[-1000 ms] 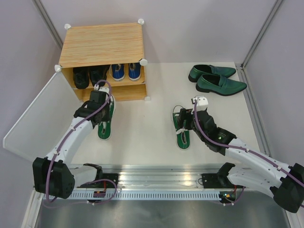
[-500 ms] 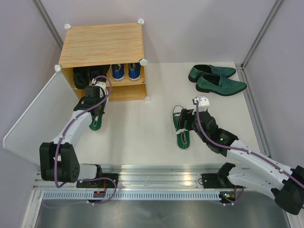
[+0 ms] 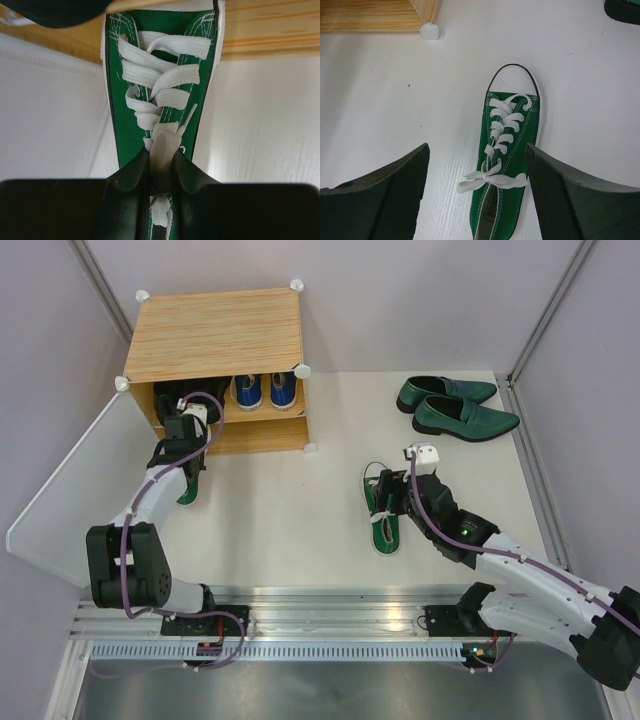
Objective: Place and organize the shoes in the shoe cabinet
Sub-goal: Place the shoe in the shoe cabinet.
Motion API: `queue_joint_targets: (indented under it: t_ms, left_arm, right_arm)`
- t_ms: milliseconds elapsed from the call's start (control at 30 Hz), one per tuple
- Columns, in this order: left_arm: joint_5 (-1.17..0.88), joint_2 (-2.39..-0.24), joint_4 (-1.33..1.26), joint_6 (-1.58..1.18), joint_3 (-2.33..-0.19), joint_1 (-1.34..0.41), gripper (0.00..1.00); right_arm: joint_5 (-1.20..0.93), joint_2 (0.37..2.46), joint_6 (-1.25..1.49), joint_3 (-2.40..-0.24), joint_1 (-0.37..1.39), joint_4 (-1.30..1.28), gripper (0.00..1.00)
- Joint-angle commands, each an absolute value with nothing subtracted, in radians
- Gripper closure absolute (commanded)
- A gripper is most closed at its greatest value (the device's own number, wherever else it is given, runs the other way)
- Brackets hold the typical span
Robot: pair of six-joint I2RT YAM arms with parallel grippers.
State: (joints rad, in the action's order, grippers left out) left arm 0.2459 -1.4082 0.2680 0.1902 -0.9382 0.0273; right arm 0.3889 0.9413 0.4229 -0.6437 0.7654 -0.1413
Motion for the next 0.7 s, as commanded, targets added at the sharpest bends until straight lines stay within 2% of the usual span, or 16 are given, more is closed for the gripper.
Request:
queue_joint_targets:
  t_ms: [0,233,333,467,533,600,633,667]
  left_arm:
    - [0.287,-1.436,0.104,0.253,-1.011,0.061,0.98]
    - [0.29,-1.486,0.012,0.288,-1.023,0.077,0.97]
    - [0.262,-1.517,0.005,0.272,-1.019,0.08,0.89]
    - [0.224,-1.54,-0.051,0.229,-0.979,0.084,0.63]
    - [0.224,-1.551,-0.052,0.216,-0.966,0.086,0.6]
    - [0.233,-1.557,-0.054,0.198,-0.956,0.087,0.5]
    - [0.238,-1.559,-0.052,0.186,-0.954,0.087,0.4]
    - [0.238,-1.555,-0.052,0.18,-0.953,0.087,0.35]
  right_arm:
    - [0.385,0.946,0.425,-0.647,0.762,-0.113,0.19]
    - [0.365,0.956,0.417,-0.647,0.762,-0.113,0.2]
    - [0.367,0.966,0.414,-0.647,0.762,-0.114,0.2]
    - [0.371,0.97,0.411,-0.649,0.764,-0.115,0.2]
    - [0.376,0.969,0.408,-0.649,0.762,-0.115,0.2]
    - [0.377,0.971,0.408,-0.649,0.762,-0.115,0.21]
    - [0.377,0.973,0.407,-0.649,0.762,-0.114,0.2]
    - [0.376,0.973,0.405,-0.65,0.762,-0.115,0.2]
